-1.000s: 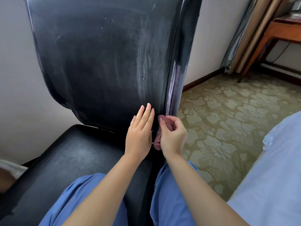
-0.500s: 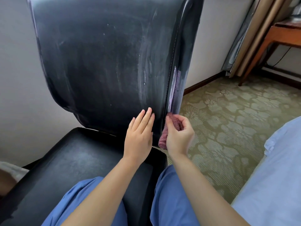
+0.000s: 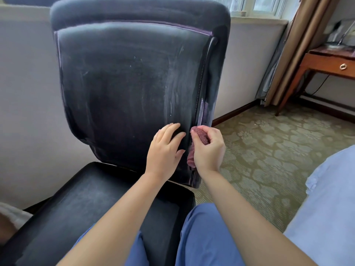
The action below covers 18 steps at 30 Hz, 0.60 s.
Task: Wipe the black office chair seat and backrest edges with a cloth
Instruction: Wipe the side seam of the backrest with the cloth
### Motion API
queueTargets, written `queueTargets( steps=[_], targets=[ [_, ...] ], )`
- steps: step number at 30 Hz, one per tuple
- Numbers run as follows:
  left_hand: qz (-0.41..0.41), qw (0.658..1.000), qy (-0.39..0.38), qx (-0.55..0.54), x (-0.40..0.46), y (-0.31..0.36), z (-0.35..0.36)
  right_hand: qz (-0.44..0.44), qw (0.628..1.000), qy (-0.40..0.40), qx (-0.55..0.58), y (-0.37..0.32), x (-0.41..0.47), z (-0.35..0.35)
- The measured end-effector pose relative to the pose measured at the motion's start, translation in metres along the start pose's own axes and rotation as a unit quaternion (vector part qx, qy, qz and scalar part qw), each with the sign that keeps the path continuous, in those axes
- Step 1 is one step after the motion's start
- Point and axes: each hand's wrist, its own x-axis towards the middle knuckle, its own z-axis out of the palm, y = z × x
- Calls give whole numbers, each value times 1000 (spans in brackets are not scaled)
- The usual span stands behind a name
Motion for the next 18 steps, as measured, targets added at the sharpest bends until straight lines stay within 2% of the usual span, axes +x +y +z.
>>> queueTargets(
  steps=[5, 12, 18],
  targets=[
    [-18, 999, -44, -2, 6, 9, -5, 10, 999, -38, -35, 16, -26, -4],
    [-40, 994, -88, 57, 16, 9, -12, -93, 994, 6, -52, -23, 34, 1],
    [-62, 986, -120, 97, 16, 18, -10, -123, 988, 4, -92, 6, 5, -5]
  ],
)
